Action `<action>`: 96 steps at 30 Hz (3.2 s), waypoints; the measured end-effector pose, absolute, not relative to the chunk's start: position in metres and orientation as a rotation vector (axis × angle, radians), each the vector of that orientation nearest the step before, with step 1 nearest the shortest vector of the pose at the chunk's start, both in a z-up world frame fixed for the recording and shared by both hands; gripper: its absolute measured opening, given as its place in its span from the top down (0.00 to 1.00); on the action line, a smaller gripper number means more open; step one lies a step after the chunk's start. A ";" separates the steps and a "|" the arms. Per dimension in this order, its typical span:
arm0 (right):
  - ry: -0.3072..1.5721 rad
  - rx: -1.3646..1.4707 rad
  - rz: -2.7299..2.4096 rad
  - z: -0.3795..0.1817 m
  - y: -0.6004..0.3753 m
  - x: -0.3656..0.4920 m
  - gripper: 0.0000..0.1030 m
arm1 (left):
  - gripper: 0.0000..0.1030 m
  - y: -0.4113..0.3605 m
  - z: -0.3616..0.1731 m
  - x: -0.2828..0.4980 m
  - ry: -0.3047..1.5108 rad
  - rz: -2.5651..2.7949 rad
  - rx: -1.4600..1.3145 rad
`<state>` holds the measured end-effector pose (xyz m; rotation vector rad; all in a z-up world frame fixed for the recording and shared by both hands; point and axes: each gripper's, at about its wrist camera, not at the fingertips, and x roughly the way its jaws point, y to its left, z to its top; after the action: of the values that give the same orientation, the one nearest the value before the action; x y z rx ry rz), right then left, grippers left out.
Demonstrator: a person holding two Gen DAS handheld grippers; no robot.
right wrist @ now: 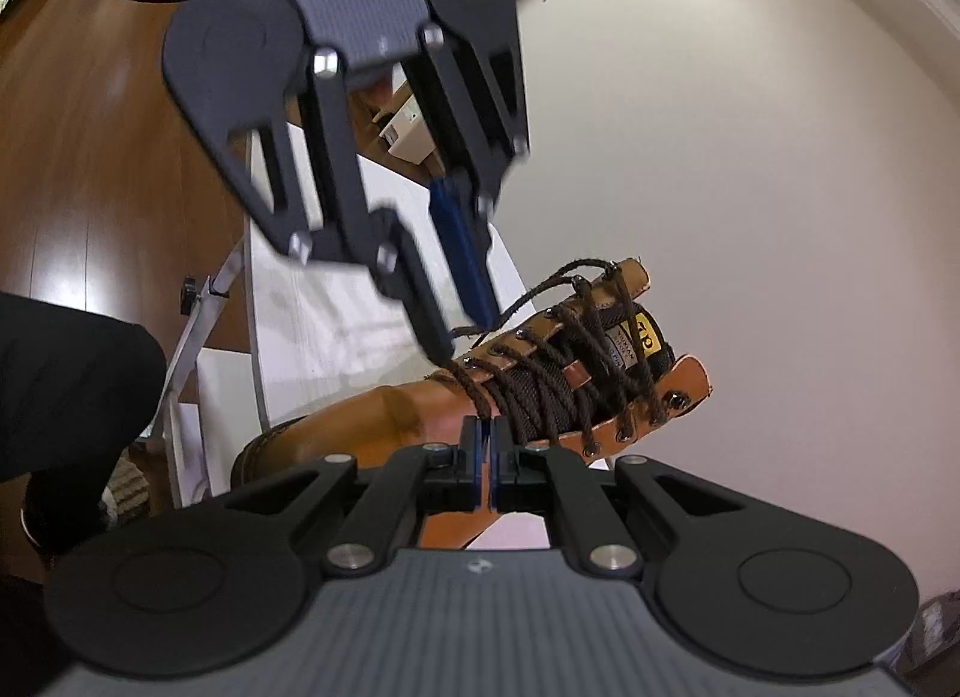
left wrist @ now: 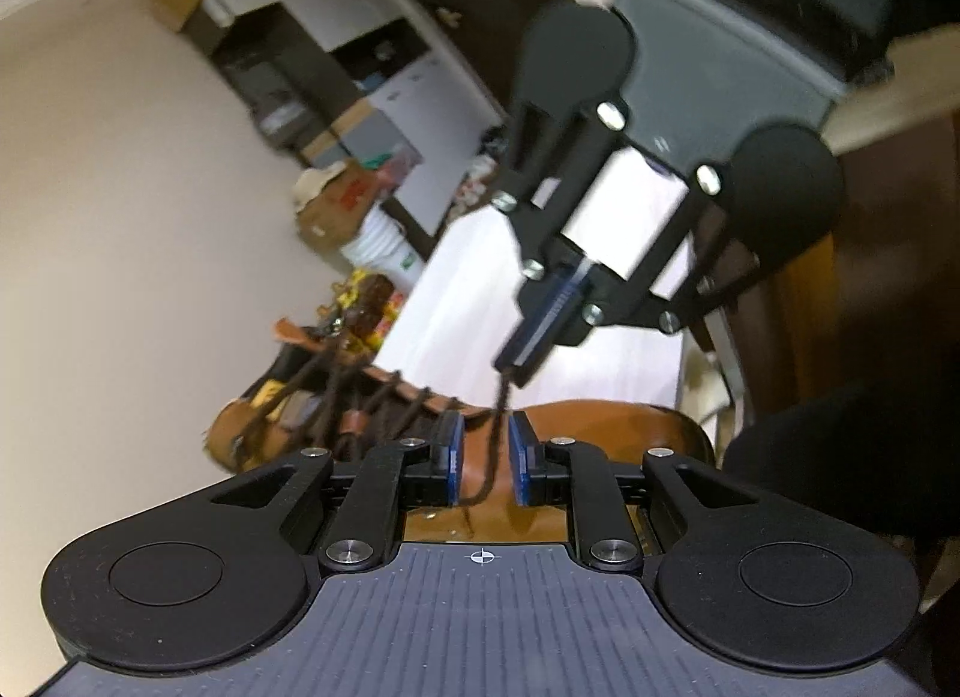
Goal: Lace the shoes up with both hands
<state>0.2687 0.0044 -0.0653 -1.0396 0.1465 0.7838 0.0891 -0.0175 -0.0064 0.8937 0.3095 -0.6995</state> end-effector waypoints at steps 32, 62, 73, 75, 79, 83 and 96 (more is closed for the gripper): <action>0.590 -0.342 1.049 -0.112 -0.027 0.324 0.93 | 0.97 0.015 0.030 0.103 0.336 -0.356 0.628; 0.155 -0.324 0.405 -0.050 0.034 0.344 0.75 | 0.96 -0.004 0.032 0.127 0.292 -0.310 0.666; 0.164 -0.221 0.360 -0.053 -0.002 0.327 0.71 | 0.96 -0.026 0.026 0.132 0.277 -0.301 0.730; 0.188 -0.192 0.358 -0.056 -0.009 0.329 0.71 | 0.96 -0.030 0.023 0.131 0.281 -0.301 0.750; 0.214 -0.166 0.355 -0.060 -0.016 0.330 0.71 | 0.96 -0.035 0.019 0.135 0.295 -0.300 0.771; 0.217 -0.163 0.357 -0.063 -0.018 0.328 0.71 | 0.96 -0.036 0.018 0.139 0.301 -0.302 0.774; 0.184 -0.377 0.493 -0.056 -0.009 0.329 0.73 | 0.96 -0.046 0.013 0.147 0.348 -0.303 0.868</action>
<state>0.3293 -0.0086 -0.0559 -0.3774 0.1841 0.4927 0.1473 -0.0461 0.0130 0.8678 0.3484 -0.3026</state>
